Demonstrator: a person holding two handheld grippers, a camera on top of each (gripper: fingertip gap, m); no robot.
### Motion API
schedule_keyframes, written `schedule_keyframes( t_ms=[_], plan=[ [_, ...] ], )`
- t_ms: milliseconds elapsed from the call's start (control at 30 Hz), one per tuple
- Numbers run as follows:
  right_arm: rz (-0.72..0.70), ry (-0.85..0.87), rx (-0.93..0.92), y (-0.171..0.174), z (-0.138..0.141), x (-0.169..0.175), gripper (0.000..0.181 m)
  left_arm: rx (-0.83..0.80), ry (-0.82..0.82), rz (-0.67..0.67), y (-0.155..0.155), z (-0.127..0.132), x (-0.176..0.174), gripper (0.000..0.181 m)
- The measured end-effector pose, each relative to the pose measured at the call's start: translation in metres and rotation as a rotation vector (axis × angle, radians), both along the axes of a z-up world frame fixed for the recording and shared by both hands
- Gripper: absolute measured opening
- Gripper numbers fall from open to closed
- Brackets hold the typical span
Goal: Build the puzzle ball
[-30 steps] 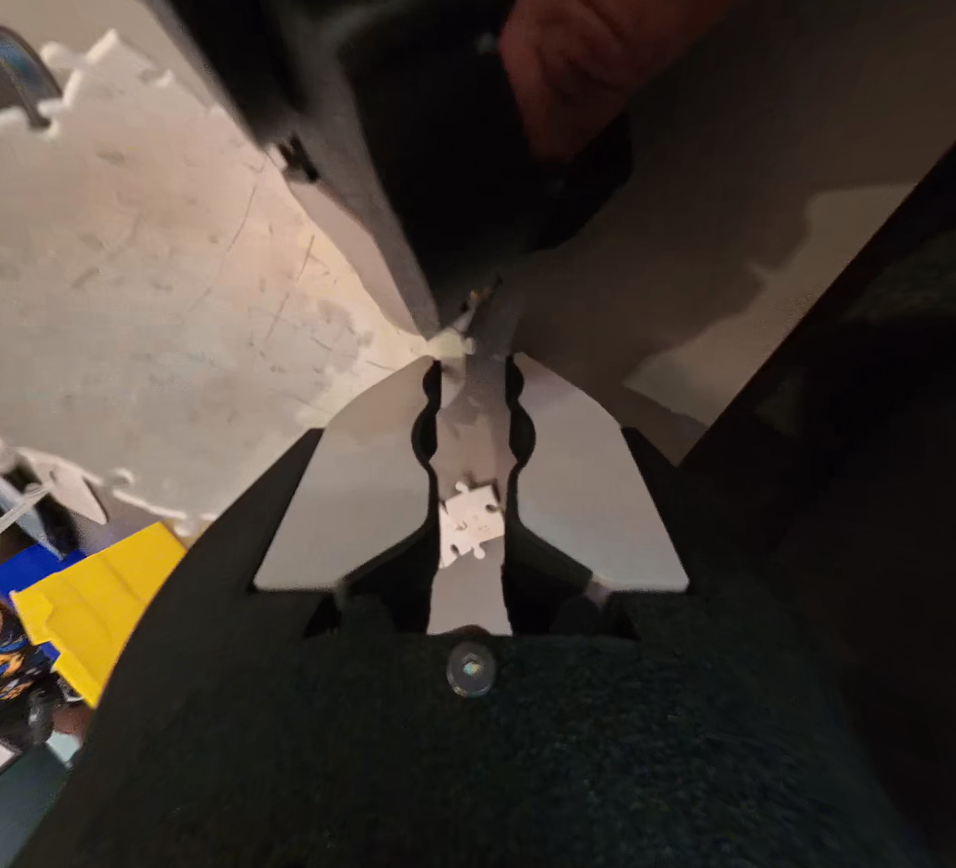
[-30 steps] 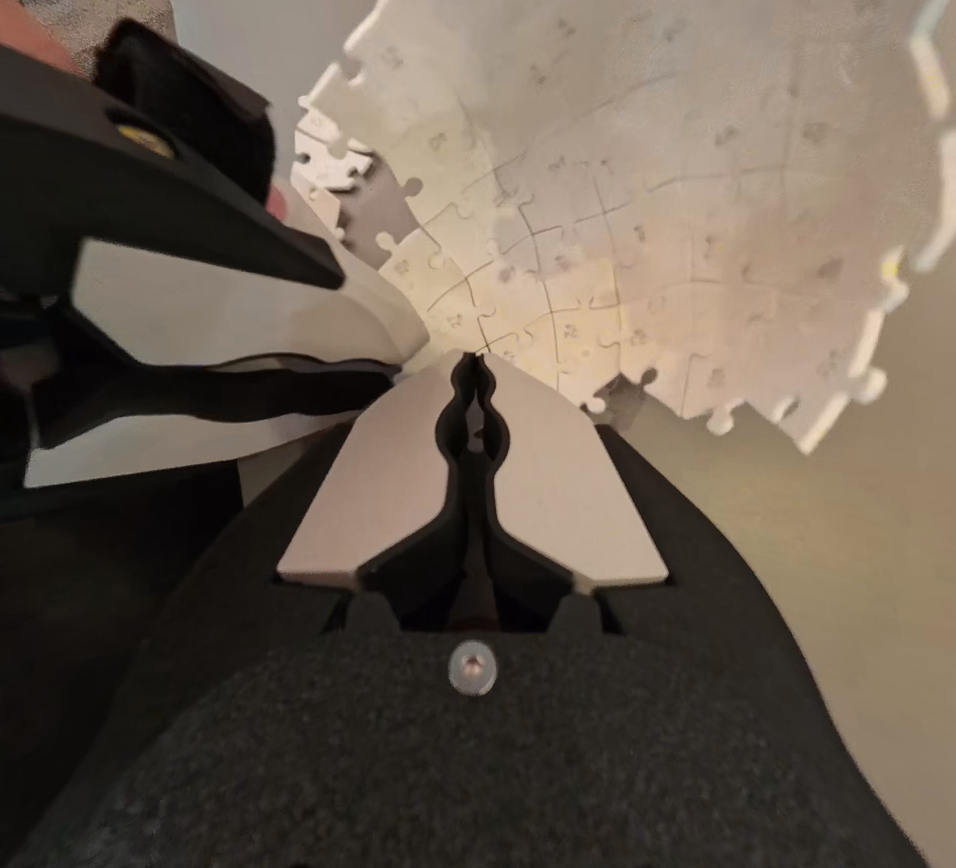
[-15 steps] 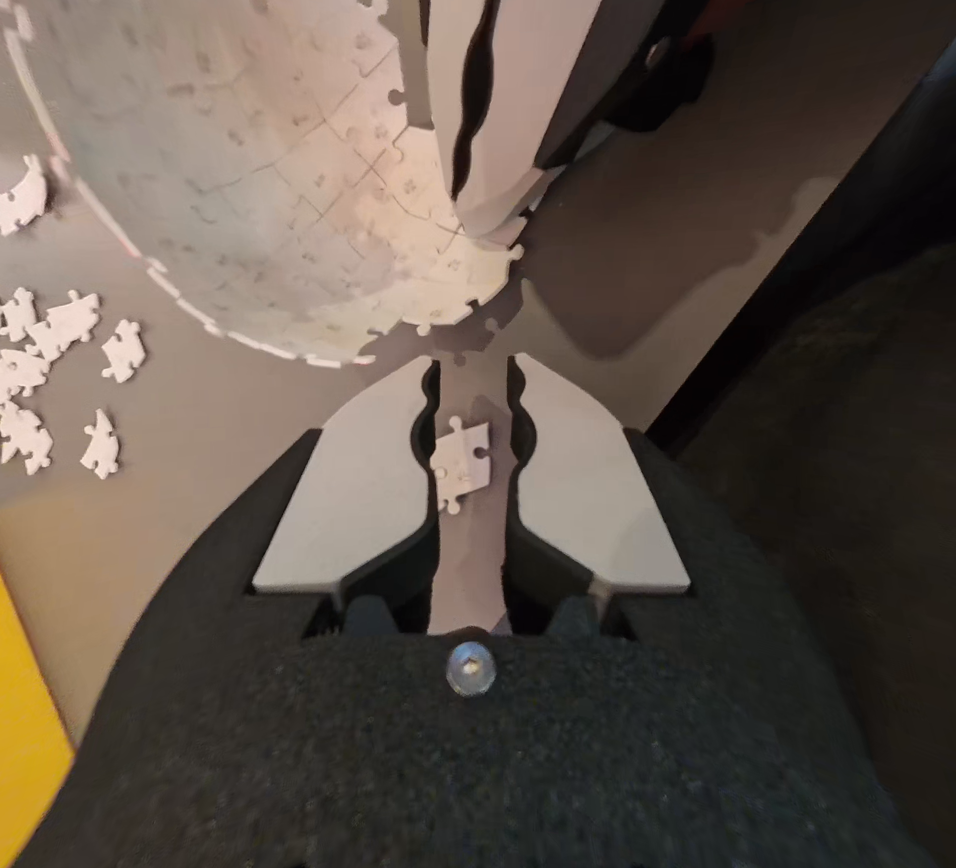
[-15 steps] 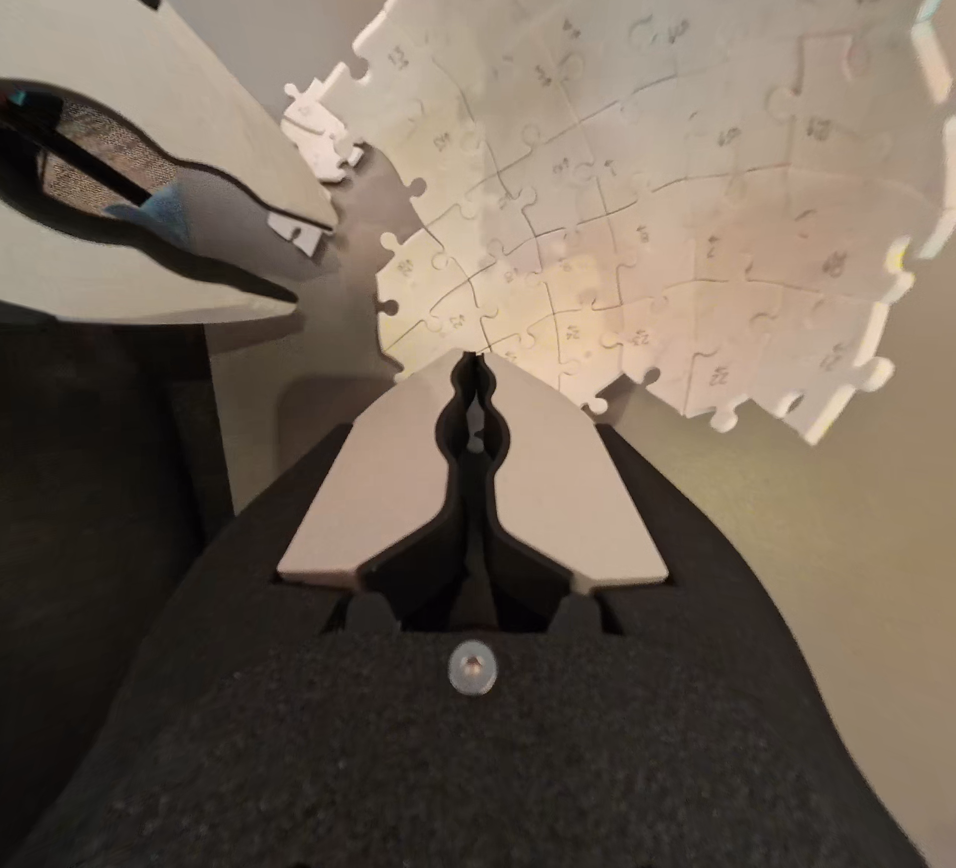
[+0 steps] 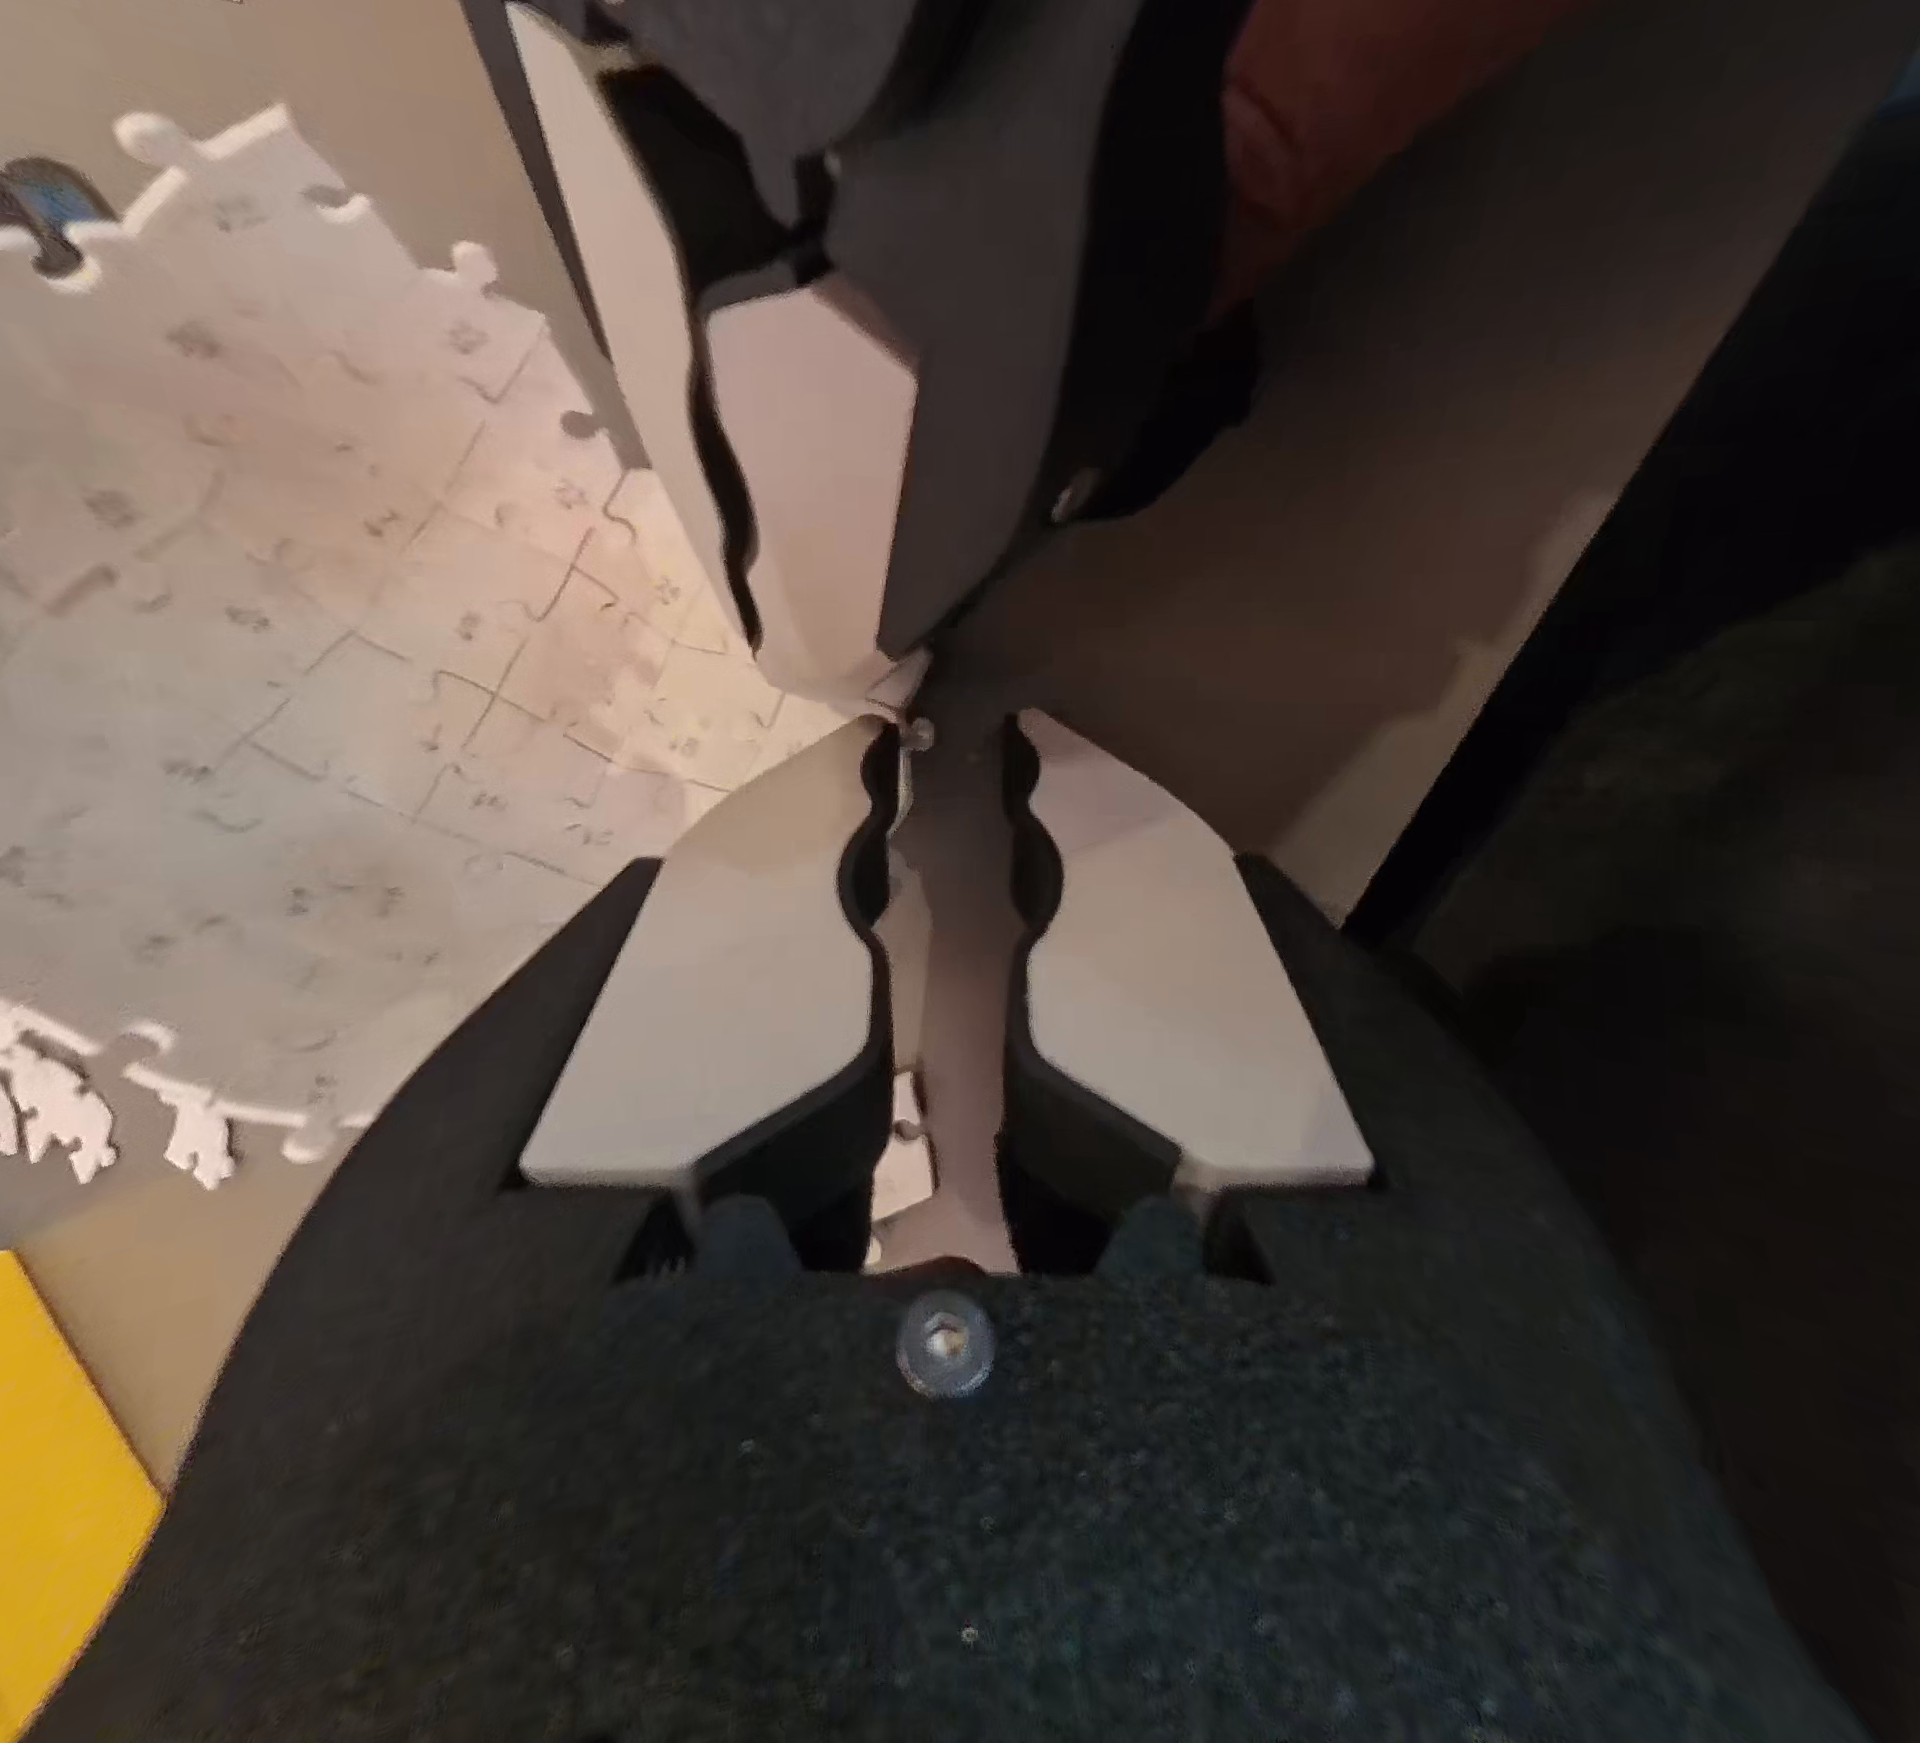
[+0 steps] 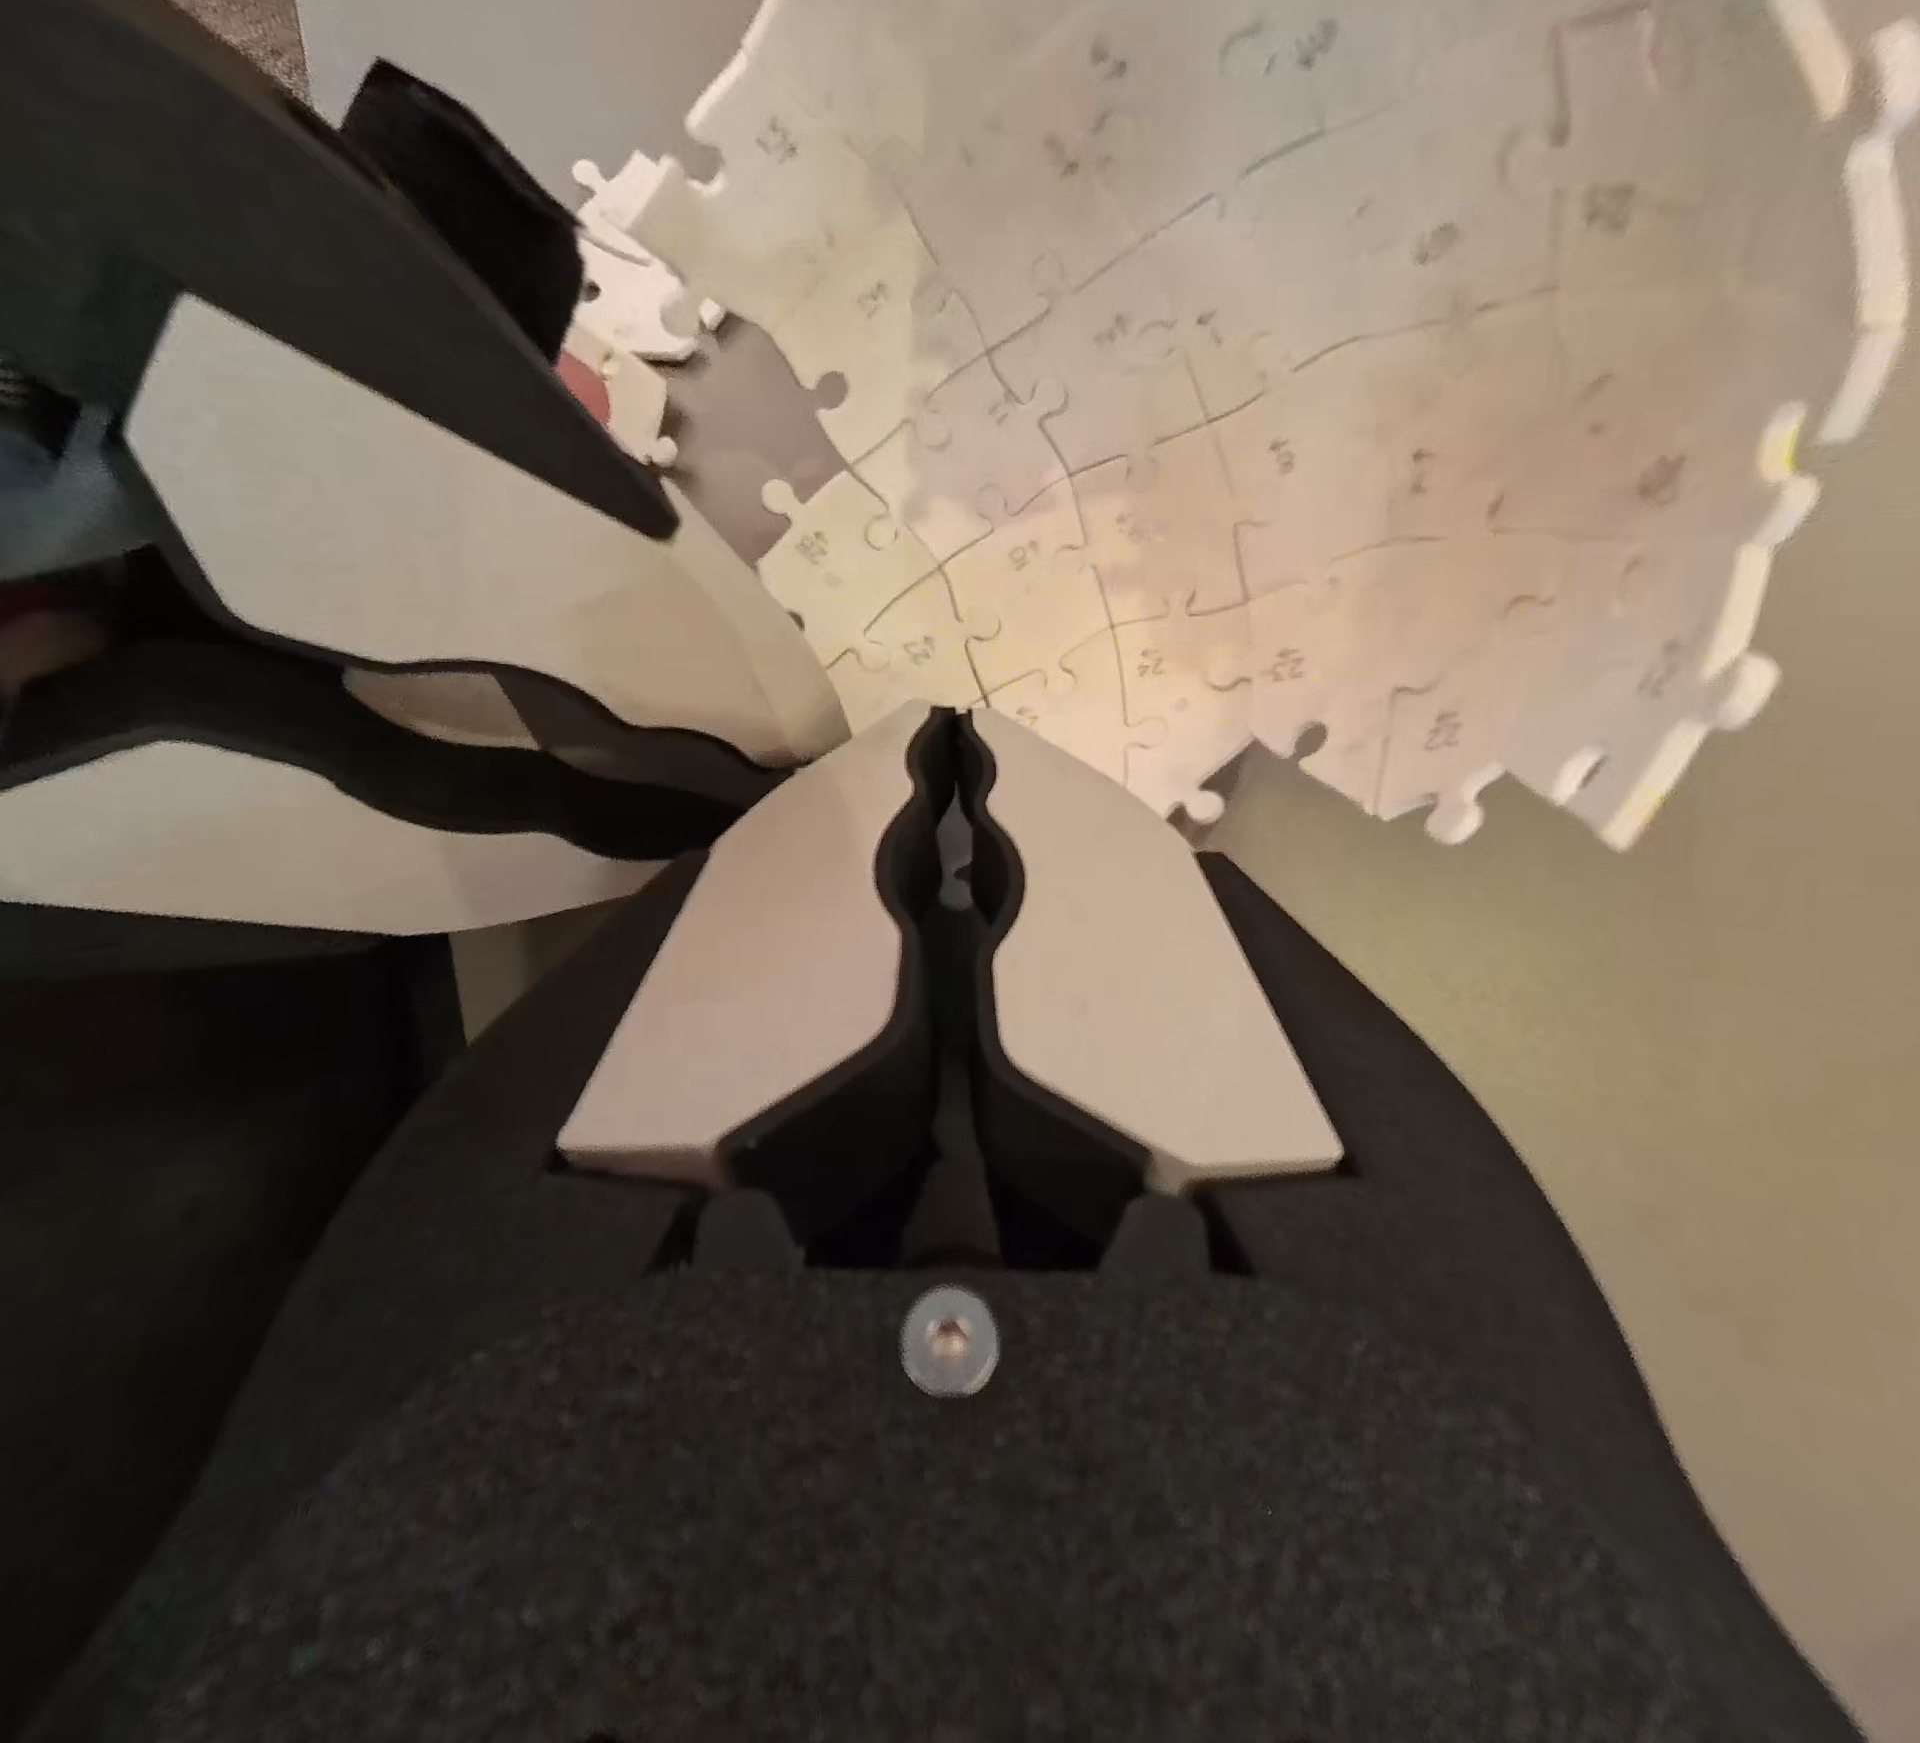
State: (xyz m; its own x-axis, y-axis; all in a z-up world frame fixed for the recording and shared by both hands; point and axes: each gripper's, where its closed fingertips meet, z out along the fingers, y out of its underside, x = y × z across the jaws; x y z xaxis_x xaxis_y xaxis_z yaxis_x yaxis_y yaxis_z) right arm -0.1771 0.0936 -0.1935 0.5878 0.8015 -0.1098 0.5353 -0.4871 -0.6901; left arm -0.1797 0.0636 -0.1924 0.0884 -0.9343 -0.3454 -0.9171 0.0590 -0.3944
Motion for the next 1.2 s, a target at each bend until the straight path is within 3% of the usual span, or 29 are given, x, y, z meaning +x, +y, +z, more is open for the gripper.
schedule_keyframes(
  t_ms=[200, 667, 800, 1200],
  plan=[
    [0.003, 0.005, -0.008, -0.002, 0.001, -0.001, 0.0, -0.014, 0.08, 0.047, 0.007, -0.002, -0.005, 0.008],
    [-0.064, 0.036, 0.076, -0.003, 0.019, 0.009, 0.0, 0.021, 0.125, 0.041, 0.008, -0.002, -0.006, 0.007],
    [-0.069, -0.039, 0.08, -0.001, 0.007, 0.013, 0.0, 0.035, 0.139, 0.036, 0.008, -0.002, -0.006, 0.008],
    [-0.073, -0.007, 0.037, -0.002, 0.001, 0.01, 0.0, 0.084, 0.135, 0.026, 0.005, 0.007, -0.016, 0.019]
  ],
)
